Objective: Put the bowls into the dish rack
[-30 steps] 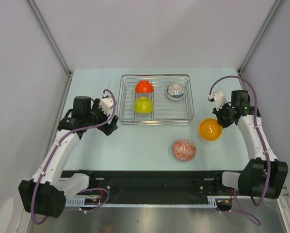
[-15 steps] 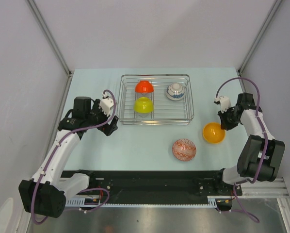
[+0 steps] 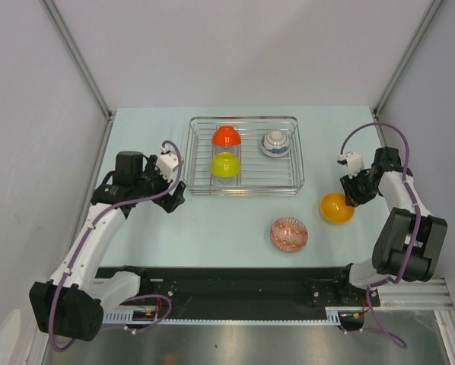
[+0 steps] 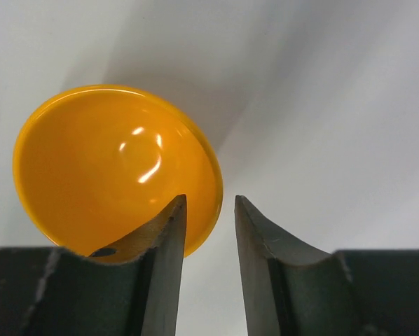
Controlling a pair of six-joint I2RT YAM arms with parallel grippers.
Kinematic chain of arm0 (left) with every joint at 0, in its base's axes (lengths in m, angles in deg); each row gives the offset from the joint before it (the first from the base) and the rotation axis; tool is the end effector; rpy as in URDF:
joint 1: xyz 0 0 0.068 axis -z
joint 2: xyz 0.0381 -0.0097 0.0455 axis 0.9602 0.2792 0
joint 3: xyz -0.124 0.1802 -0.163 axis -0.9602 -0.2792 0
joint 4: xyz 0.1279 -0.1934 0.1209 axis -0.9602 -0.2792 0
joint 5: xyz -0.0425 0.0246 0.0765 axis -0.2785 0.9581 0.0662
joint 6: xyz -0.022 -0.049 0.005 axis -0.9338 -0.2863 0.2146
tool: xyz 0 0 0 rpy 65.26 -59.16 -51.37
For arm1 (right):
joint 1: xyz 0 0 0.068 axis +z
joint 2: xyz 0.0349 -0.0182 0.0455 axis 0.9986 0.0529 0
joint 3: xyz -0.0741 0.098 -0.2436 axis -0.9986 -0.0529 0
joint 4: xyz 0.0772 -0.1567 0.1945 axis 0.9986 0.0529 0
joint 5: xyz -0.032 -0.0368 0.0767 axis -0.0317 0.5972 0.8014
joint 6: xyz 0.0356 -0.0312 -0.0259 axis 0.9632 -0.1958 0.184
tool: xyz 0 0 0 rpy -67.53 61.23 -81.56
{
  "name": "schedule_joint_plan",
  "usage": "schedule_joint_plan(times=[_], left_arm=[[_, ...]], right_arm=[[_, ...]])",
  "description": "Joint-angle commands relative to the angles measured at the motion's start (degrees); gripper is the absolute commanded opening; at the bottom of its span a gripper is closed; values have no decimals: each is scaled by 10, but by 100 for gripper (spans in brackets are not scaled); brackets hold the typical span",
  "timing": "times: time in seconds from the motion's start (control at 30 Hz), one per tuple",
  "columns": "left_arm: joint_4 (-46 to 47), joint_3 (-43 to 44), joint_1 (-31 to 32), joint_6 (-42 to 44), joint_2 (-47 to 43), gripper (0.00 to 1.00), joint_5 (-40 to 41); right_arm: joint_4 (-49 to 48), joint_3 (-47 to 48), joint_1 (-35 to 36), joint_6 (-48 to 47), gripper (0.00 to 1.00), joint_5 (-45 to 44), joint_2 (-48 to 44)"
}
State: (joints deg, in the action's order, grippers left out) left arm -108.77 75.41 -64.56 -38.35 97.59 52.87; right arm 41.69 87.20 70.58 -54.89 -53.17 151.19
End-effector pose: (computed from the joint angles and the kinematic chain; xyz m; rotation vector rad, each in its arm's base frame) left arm 0.2069 -0.0487 0.2943 0.9074 2.1008 -0.3459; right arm 0.2677 -0.0667 0.2165 -0.7677 2.5451 0.1207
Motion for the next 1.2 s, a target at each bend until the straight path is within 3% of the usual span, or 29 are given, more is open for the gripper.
schedule_joint_plan(times=[0.0, 0.13, 0.3, 0.5, 1.17], left_arm=[[13, -2, -3, 6, -14, 100, -19], [14, -3, -3, 6, -15, 100, -18], [15, -4, -3, 5, -11, 100, -19], [19, -5, -3, 2, -10, 100, -23], [19, -13, -3, 4, -18, 100, -22]], right_arm=[[-1, 18, -6, -1, 41, 9, -29], [19, 46, -6, 7, 44, 31, -83], [114, 100, 12, -9, 43, 111, -148], [179, 79, 97, -18, 43, 133, -181], [109, -52, 306, 67, 41, 91, -168]])
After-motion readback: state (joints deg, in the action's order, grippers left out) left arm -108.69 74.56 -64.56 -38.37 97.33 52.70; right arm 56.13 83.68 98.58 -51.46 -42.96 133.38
